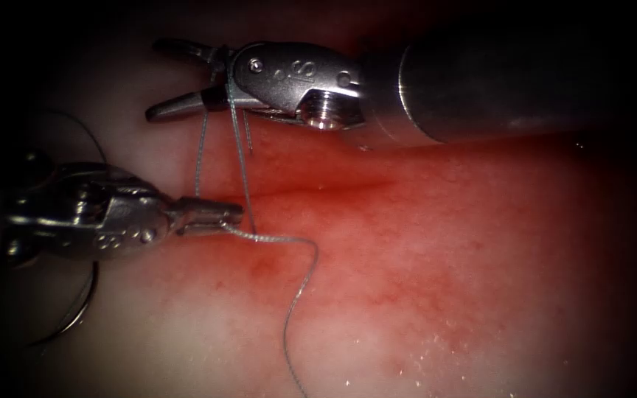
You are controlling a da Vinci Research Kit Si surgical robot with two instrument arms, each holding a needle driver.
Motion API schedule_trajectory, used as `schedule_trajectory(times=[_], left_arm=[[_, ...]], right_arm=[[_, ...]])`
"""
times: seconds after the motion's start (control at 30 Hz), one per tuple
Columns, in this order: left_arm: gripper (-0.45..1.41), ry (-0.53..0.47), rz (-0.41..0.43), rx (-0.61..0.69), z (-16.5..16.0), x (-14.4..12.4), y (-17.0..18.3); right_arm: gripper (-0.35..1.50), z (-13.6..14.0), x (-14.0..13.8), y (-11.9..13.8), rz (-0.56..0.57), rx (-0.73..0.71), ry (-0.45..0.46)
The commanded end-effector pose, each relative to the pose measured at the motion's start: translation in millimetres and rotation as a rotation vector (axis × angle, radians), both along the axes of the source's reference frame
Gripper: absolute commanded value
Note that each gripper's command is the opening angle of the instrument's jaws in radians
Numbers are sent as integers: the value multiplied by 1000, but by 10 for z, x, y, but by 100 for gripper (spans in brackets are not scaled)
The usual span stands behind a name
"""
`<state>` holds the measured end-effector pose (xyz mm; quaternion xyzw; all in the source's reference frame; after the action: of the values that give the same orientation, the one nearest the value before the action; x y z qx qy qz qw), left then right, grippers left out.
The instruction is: Wound Closure
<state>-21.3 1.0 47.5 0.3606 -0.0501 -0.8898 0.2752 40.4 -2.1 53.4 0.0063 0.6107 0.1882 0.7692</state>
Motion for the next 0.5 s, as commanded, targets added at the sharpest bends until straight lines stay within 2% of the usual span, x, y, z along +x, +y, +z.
schedule_trajectory(times=[0.03,0.2,0.37,0.5], left_arm=[[-45,-1,4,-3,2,-7,-2],[-45,22,31,-41,-12,-6,-10],[-45,25,-11,-82,-28,6,-4],[-45,33,-32,-130,-45,28,14]], right_arm=[[99,4,8,-3,-23,-4,-46],[99,6,5,-12,-110,1,-170],[93,6,3,-23,-214,16,-158],[83,11,4,-40,-298,31,-129]])
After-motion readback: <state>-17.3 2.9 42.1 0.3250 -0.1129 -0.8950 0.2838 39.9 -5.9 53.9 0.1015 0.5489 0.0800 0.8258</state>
